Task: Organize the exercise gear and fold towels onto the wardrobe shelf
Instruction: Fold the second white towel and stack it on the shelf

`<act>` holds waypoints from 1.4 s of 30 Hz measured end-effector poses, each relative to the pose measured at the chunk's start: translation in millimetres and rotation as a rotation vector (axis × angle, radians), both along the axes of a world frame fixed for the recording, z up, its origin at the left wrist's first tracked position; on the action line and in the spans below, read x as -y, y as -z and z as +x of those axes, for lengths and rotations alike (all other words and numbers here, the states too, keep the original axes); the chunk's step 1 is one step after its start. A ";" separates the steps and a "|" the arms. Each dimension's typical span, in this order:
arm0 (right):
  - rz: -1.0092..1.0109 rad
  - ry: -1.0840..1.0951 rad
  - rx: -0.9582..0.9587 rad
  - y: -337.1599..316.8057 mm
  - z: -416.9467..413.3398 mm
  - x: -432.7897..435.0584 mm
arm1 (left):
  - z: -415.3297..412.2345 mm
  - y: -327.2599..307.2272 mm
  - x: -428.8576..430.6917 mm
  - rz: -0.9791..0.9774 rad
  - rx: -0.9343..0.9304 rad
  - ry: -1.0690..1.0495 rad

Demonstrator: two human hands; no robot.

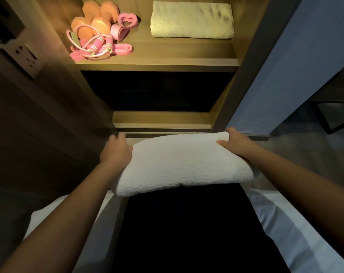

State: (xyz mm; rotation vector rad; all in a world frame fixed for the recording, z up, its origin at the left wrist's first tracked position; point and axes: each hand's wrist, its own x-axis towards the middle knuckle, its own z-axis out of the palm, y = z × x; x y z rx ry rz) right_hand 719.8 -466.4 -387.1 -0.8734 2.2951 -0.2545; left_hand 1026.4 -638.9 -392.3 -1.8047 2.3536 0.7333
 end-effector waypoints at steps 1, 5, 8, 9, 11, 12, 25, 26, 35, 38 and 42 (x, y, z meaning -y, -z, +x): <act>-0.026 -0.046 -0.107 1.1 3.6 0.1 | -7.4 -11.7 -10.2 -0.147 -0.054 0.123; -0.154 -0.224 -0.378 -3.1 20.2 2.4 | -41.3 -32.8 -77.7 -0.120 -0.148 0.635; -0.277 -0.217 -0.260 -11.4 44.7 -0.1 | -44.6 -19.2 -99.3 -0.117 0.091 0.722; -0.289 -0.298 -0.236 -12.6 56.6 -2.1 | -44.8 -15.5 -96.7 -0.113 0.091 0.704; -0.155 -0.506 -0.208 -6.7 79.6 -9.5 | -44.4 -10.5 -91.7 -0.103 0.109 0.666; -0.058 -0.557 -0.202 -1.1 86.1 -14.1 | -43.3 -7.8 -89.9 -0.093 0.133 0.641; -0.083 -0.391 -0.301 -7.0 56.7 -41.4 | 36.4 -0.3 -78.1 -0.158 -0.305 0.248; -0.221 -0.441 -0.337 -12.2 64.5 -44.7 | 48.3 -0.3 -83.1 -0.184 -0.396 0.268; -0.219 -0.934 -0.432 -20.0 160.1 -16.5 | 105.9 20.1 -107.2 -0.428 -0.223 0.294; -0.190 -0.919 -0.502 -17.4 167.2 -15.3 | 84.4 15.2 -102.8 -0.492 -0.207 0.401; -0.244 -0.898 -0.546 -25.6 158.1 -11.6 | 73.1 2.7 -84.5 -0.469 -0.319 0.511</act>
